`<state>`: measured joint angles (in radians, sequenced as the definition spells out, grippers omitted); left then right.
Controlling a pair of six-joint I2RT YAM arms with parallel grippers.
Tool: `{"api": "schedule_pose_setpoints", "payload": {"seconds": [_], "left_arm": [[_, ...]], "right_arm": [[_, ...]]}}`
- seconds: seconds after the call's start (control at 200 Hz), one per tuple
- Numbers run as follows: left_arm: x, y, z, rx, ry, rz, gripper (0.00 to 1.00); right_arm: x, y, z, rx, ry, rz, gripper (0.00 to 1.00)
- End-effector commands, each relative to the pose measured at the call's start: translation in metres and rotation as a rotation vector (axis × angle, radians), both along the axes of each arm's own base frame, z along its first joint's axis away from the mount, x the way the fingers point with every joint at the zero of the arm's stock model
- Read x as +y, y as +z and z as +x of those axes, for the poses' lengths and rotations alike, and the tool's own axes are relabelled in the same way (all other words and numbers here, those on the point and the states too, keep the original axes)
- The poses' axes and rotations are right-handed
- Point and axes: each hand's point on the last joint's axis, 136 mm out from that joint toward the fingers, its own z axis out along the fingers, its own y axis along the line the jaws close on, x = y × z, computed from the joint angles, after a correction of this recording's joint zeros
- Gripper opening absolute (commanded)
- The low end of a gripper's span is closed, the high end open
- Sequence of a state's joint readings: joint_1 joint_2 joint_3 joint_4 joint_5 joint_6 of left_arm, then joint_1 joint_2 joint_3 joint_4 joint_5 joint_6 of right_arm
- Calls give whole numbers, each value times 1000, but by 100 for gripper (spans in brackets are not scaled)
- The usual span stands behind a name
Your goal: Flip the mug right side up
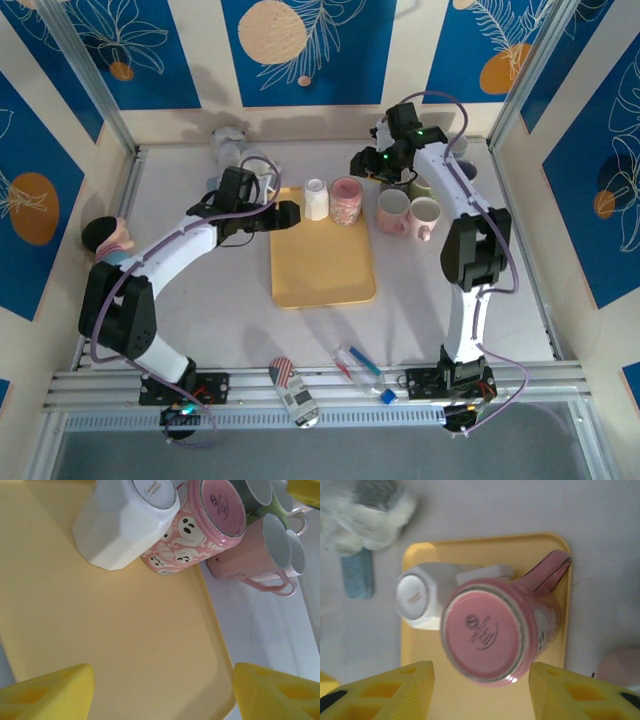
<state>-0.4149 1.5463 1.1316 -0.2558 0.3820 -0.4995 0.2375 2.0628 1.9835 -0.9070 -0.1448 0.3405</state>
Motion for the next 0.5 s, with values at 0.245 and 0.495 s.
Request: {"api": "schedule_pose_setpoints", "payload": {"seconds": [0.245,0.495], "left_arm": [[11,7,-16,12,-10,-17,73],[12,6,-21,27,-8,-26,74]], "right_arm": [[3,-39,-3,76,192,-91,47],[13,-61,-7,117,230,-73,47]]}}
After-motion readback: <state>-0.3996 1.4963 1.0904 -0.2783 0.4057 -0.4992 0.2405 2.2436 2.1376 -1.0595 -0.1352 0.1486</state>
